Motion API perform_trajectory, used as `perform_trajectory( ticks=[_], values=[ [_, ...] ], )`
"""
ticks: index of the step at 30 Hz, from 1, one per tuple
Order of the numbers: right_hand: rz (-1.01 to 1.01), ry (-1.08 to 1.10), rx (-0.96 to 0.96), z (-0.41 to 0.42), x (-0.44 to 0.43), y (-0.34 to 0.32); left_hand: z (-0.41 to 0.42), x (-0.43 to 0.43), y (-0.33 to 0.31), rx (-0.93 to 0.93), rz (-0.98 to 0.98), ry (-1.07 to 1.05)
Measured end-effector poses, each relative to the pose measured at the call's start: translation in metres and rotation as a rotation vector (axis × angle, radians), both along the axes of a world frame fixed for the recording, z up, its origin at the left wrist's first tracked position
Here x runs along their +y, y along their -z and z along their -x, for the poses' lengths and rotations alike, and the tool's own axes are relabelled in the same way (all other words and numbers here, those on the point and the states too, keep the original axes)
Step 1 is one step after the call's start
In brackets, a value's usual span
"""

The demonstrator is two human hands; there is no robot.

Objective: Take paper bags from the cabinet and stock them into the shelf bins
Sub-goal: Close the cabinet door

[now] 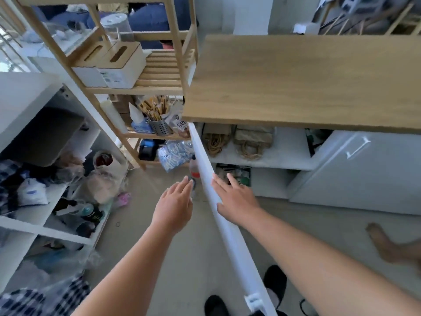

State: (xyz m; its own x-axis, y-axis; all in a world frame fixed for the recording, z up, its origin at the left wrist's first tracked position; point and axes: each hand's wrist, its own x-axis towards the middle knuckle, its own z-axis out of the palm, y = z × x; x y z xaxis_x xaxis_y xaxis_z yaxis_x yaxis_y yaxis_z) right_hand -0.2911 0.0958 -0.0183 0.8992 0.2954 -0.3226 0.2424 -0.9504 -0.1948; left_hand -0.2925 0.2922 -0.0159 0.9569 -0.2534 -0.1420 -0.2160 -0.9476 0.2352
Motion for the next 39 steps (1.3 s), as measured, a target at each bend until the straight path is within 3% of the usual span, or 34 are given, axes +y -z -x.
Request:
perform_trajectory(
  ticks=[9, 19, 25, 33, 39],
  values=[
    [-0.042, 0.232, -0.008, 0.016, -0.103, 0.022, -0.057, -0.117, 0.001, 0.033, -0.150, 0.330],
    [0.216, 0.291, -0.466, -0.006, -0.252, 0.036, -0.100, -0.210, 0.008, 0.108, -0.261, 0.175],
    [0.236, 0.325, -0.529, -0.041, -0.288, 0.037, -0.121, -0.239, 0.009, 0.021, -0.265, 0.102],
    [0.175, 0.338, -0.587, -0.077, -0.312, 0.038, -0.173, -0.238, -0.013, -0.288, -0.149, 0.150],
    [-0.018, 0.238, -0.795, -0.113, -0.293, 0.014, -0.242, -0.228, -0.024, -0.198, -0.130, 0.184]
  ],
)
